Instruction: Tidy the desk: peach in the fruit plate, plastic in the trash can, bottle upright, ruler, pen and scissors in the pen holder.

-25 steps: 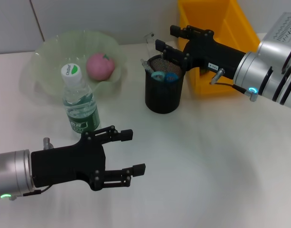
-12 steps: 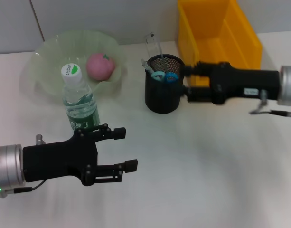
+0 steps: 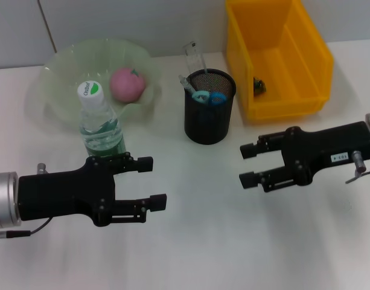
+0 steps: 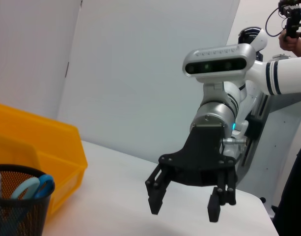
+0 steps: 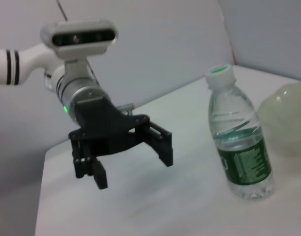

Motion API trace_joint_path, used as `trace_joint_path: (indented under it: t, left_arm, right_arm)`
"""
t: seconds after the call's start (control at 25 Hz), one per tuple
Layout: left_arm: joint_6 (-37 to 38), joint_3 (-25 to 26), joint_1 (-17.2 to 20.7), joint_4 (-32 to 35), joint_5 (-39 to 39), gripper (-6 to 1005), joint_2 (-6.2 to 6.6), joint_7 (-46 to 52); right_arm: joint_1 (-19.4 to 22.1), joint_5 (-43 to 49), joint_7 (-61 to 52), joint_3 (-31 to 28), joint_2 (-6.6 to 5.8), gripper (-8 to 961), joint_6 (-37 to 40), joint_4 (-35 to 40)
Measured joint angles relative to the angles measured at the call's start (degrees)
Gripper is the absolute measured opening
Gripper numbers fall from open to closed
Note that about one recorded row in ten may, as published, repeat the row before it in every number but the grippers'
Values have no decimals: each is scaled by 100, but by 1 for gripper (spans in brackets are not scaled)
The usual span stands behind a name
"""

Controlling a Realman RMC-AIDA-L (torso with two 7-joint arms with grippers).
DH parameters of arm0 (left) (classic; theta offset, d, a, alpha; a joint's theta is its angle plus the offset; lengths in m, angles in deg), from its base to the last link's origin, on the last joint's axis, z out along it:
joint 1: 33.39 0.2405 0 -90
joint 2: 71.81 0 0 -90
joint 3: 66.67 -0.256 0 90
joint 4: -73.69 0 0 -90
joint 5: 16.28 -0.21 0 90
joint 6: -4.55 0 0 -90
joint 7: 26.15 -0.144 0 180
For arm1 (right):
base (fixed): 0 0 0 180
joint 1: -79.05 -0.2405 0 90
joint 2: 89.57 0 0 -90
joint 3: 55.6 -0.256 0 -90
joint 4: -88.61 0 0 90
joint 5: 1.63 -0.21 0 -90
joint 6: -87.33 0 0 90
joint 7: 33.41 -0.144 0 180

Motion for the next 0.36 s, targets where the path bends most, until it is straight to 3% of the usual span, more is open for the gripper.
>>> trace_joint_path:
  t: [0.36]
  left_arm:
    - [-20,-1,-130,-17,-166,834,15,168]
  right_arm:
    - [22,28,31,-9,38,745,1,-50]
